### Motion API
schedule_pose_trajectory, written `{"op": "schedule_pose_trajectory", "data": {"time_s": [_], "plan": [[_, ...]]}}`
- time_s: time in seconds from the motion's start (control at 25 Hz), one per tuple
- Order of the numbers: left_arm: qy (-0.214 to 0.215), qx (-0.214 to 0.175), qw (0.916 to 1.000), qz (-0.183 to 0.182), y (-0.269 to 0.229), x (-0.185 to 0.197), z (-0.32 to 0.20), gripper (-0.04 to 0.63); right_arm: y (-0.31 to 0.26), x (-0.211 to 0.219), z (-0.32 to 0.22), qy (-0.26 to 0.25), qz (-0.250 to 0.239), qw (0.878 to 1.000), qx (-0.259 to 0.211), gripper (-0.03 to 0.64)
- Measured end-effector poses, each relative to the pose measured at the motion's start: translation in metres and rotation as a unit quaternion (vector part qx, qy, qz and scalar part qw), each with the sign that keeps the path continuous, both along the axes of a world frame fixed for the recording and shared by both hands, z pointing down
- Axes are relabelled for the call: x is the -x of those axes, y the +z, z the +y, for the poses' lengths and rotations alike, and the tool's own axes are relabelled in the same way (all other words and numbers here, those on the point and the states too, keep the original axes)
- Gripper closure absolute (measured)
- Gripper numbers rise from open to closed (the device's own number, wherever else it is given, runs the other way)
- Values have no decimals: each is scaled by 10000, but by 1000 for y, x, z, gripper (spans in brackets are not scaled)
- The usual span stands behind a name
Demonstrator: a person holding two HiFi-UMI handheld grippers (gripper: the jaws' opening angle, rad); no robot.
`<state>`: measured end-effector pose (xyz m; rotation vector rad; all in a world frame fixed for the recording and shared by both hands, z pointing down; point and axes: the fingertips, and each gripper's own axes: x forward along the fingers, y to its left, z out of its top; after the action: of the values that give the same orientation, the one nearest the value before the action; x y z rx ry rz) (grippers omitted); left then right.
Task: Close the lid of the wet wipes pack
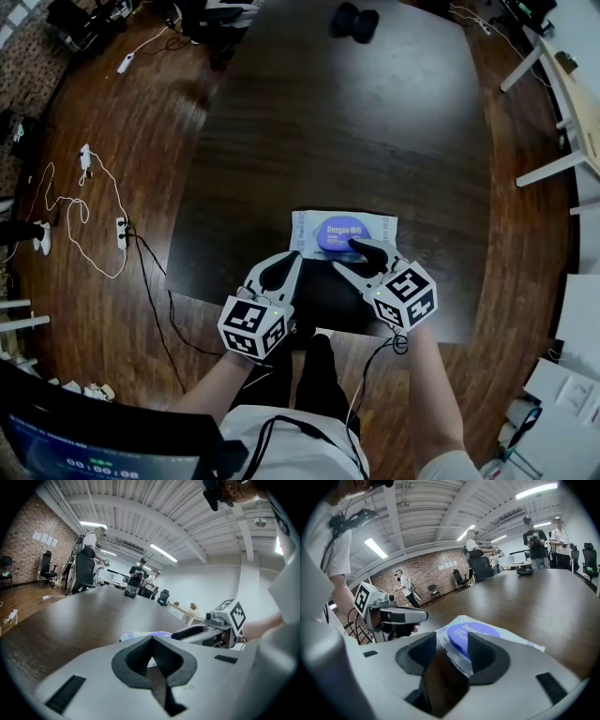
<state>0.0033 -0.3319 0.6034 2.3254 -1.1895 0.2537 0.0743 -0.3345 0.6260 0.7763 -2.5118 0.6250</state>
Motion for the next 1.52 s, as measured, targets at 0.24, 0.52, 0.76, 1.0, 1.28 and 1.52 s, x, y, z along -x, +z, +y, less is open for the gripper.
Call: {"op": "schedule_pose_trajectory", "data": {"time_s": [0.24,0.52,0.76,1.0,1.28,1.52], "plan": [[-3,-29,10000,7,-1,6,5,598,9,7,4,1,95,9999,48,411],[52,-97,9999,21,-2,8,9,598,25,8,5,182,171,9996,162,411],[61,-144,9999,20,-6,14,14,598,36,8,5,299,337,9987,238,411],[51,-225,9997,46,-16,22,17,598,30,10,5,453,211,9984,278,411],[120,-478,9987,132,-61,17,17,598,-28,-3,14,1041,-304,9941,-60,411],[324,-1051,9936,273,-131,7,14,597,-111,-22,28,1633,-772,9815,-634,413]]}}
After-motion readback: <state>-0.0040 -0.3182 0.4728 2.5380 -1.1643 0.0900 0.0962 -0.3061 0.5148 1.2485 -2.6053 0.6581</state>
